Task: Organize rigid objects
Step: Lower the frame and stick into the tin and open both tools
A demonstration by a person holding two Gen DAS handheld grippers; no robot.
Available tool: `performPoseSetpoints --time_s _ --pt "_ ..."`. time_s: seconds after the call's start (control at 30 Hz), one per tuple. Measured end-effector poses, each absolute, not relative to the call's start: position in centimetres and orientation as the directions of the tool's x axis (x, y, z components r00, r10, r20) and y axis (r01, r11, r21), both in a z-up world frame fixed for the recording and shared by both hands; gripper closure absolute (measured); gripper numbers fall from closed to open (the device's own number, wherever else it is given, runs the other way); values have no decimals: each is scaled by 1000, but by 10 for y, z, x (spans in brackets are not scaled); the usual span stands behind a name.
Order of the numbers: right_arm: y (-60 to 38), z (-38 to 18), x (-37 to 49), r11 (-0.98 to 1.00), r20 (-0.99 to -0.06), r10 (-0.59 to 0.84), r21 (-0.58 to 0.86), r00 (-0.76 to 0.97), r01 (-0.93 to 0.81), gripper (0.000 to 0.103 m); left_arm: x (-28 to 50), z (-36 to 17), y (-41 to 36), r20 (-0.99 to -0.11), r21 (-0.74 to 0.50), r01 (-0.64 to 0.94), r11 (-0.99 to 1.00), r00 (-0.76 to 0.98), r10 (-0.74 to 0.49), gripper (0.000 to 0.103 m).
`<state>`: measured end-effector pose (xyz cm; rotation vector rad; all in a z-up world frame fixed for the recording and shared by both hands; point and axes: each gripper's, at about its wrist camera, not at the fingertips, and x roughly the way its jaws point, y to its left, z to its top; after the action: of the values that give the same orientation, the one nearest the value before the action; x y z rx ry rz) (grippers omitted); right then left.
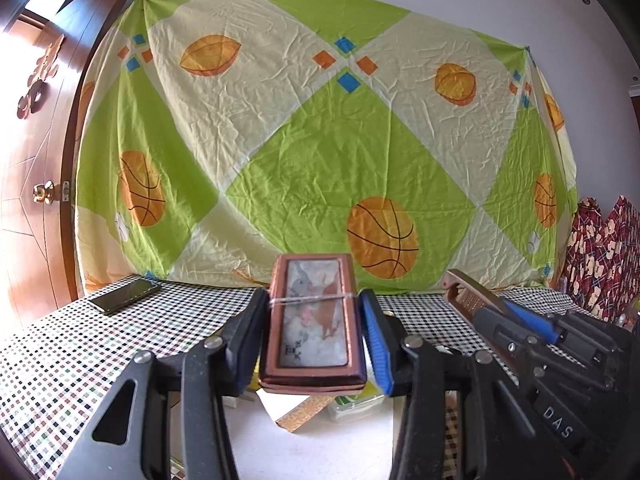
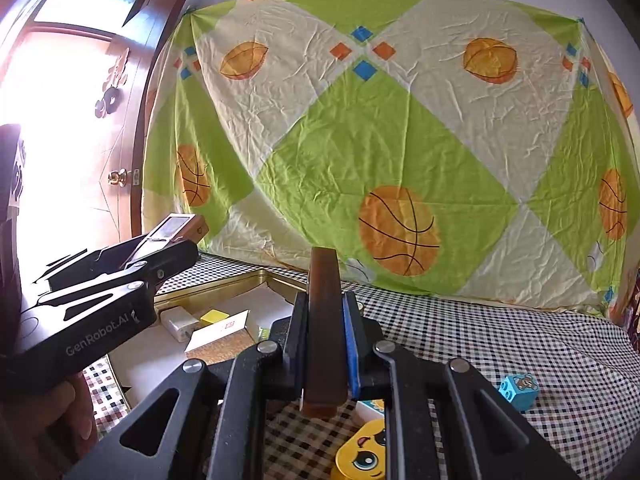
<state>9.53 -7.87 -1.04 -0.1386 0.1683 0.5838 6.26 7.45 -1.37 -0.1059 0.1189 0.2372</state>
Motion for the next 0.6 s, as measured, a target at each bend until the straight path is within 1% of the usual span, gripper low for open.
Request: performPoseSetpoints --time_s 0.6 --pt "-48 -11 94 794 -216 572 -94 791 -600 86 64 -16 97 -169 -89 -260 961 955 243 57"
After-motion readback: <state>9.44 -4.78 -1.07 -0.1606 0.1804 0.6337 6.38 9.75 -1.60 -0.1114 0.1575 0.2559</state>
